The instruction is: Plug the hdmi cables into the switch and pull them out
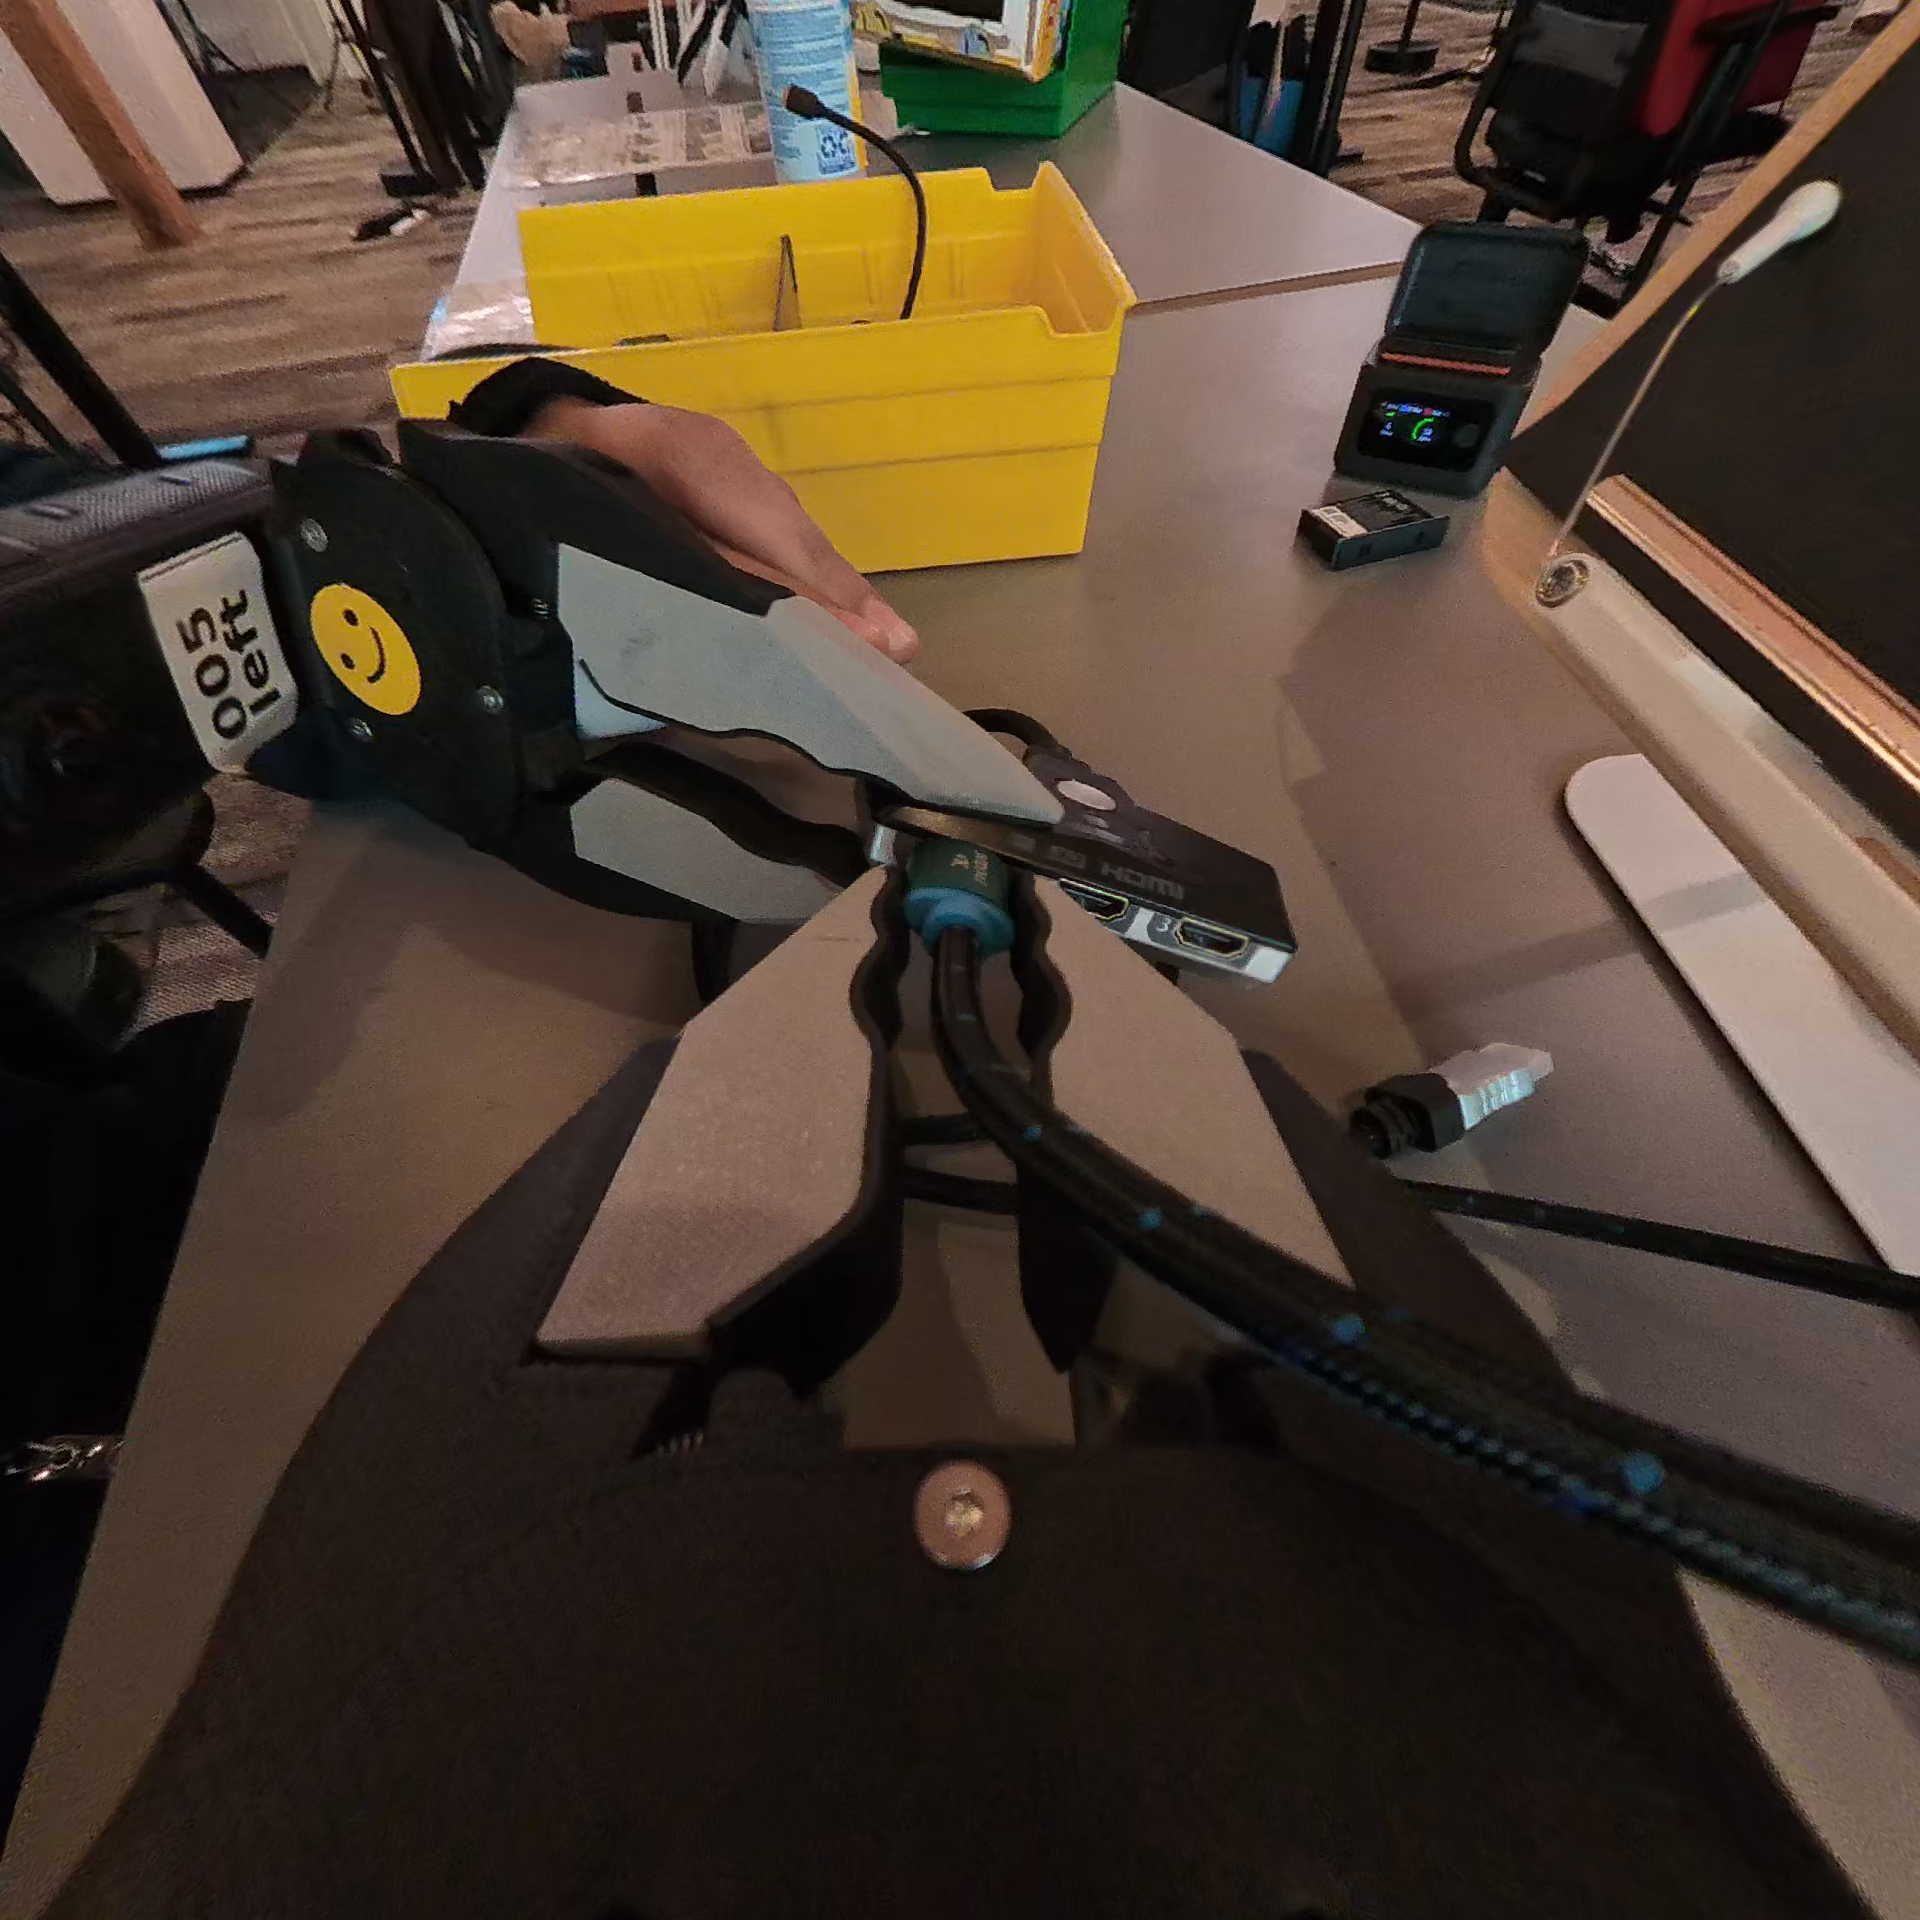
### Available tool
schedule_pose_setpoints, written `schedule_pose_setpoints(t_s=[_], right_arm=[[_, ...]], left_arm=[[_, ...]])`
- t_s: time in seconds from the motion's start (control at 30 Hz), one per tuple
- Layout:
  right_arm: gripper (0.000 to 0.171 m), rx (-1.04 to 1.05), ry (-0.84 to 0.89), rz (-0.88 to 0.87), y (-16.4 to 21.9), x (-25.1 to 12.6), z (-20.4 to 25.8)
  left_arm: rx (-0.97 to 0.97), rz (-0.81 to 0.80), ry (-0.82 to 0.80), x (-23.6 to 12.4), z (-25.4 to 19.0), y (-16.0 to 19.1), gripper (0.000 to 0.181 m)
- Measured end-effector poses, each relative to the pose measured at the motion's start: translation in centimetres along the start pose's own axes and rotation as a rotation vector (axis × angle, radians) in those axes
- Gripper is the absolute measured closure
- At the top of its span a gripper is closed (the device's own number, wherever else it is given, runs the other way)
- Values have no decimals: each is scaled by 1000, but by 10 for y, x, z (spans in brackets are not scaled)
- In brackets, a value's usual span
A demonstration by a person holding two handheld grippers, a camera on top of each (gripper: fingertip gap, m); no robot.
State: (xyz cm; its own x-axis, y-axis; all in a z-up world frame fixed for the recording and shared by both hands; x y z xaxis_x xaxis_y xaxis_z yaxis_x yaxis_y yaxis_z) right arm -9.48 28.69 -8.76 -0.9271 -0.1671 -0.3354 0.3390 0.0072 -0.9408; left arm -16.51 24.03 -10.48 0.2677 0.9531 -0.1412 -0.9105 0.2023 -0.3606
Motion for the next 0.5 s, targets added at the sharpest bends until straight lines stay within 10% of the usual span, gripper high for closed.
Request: schedule_pose_setpoints(t_s=[0.27, 0.5], right_arm=[[153, -17, 68, -37, -8, -1, -3], [121, -125, 148, -53, -8, -24, -9]], left_arm=[[-168, -73, 47, 5, 11, 6, 164], [-364, -215, 179, -7, 15, 13, 164]])
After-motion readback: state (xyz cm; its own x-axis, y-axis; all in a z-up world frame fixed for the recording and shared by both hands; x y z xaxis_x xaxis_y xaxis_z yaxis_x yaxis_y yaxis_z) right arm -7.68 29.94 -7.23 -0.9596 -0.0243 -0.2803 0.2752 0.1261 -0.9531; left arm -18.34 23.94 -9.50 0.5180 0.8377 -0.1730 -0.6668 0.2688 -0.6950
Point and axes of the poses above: each gripper's, where its closed fingertips meet, x out along the fingers, y out of its underside, z = x × y across the jaws, the point moved 6 cm from there along -x, back along the fingers, and after that the axes turned 2 degrees about -z, right-handed, at the moved point
